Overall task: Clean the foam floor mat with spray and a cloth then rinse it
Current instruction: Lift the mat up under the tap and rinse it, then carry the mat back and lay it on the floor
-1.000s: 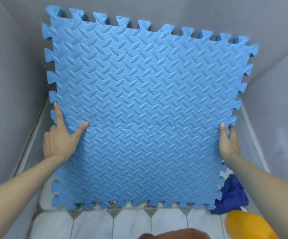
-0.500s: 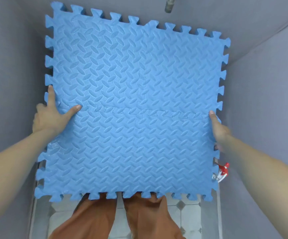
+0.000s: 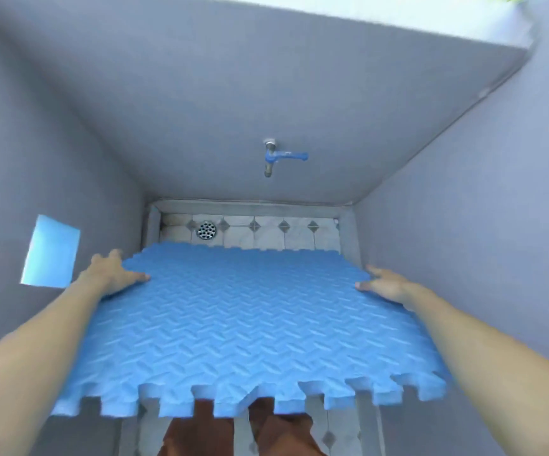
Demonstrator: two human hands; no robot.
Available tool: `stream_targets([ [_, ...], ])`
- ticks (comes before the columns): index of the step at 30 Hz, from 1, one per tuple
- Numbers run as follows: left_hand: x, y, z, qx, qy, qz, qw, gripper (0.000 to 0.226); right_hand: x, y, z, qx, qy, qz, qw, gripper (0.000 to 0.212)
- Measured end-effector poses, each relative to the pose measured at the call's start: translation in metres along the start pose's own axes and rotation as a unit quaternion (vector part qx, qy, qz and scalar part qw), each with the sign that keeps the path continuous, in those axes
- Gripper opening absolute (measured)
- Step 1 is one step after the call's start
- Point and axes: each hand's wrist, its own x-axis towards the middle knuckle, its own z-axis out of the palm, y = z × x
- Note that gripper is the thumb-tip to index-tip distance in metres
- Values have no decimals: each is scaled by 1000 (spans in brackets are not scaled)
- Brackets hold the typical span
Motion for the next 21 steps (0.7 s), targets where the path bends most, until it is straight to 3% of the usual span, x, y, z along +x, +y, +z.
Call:
stream_targets([
  [4,-22,11,12,58,-72,-19,996,114,-8,32,-2,-37,12,24,999,65],
  [6,-54,31,28,79,-77,23,994,124,-7,46,-2,-32,15,24,999,66],
  [8,-119,74,58,54,-129,153,978,128,7,65,-1,-22,35,33,999,67],
  [11,-212,127,125,81,-244,379,889,107,36,83,5,-67,46,47,996,72],
  [13,-214,133,171,179,-164,457,855,99,58,88,9,-117,47,49,991,75],
  [16,-162,126,201,180,-100,465,861,84,88,80,13,-136,37,62,988,82],
  [18,-134,121,207,134,-120,439,881,69,96,61,18,-172,16,55,983,88],
  [21,-87,114,206,101,-134,382,909,65,102,1,43,-273,-18,19,962,87],
])
